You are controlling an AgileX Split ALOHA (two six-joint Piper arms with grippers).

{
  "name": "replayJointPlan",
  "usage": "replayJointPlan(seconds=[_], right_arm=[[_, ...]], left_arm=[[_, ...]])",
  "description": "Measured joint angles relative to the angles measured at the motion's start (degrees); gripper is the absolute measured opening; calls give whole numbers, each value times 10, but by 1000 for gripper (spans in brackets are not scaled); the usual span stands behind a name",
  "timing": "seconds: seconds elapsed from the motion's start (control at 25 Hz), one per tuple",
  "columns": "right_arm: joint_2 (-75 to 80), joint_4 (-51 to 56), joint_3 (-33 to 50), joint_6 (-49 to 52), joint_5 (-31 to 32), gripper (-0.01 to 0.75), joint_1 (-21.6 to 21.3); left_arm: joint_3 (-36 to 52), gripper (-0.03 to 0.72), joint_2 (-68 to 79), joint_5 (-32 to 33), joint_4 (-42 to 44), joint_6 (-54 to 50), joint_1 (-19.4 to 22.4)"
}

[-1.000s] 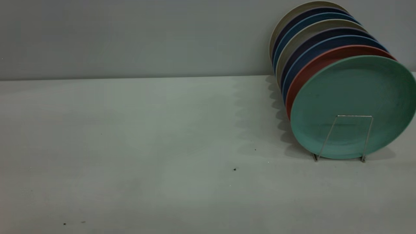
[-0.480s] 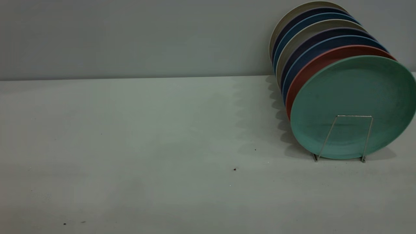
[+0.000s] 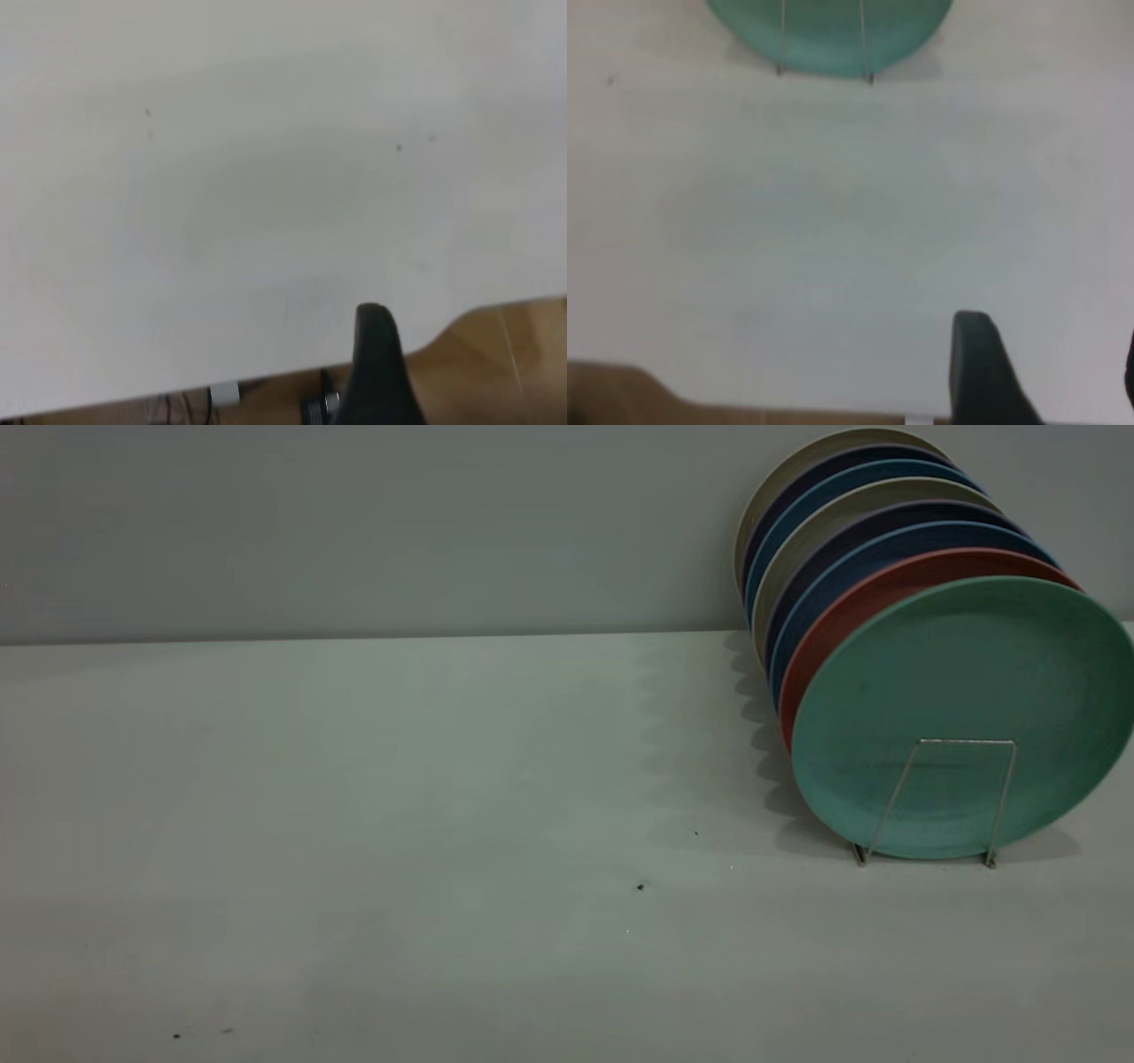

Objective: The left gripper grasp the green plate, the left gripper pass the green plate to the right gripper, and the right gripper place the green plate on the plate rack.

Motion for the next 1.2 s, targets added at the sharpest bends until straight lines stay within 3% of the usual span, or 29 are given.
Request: replayJointPlan(seconds=[0.36, 0.68, 0.96, 1.2], right_arm=[[-73, 1, 0, 2, 5, 402, 32], [-73, 1, 0, 2, 5, 402, 36], [-73, 2, 0, 2, 5, 402, 37], [-73, 2, 0, 2, 5, 402, 37]], left_arm=[[0, 579, -44, 3, 0, 0, 0], [0, 579, -95, 8, 0, -1, -28], [0, 579, -95, 8, 0, -1, 13], [0, 579, -95, 8, 0, -1, 8]])
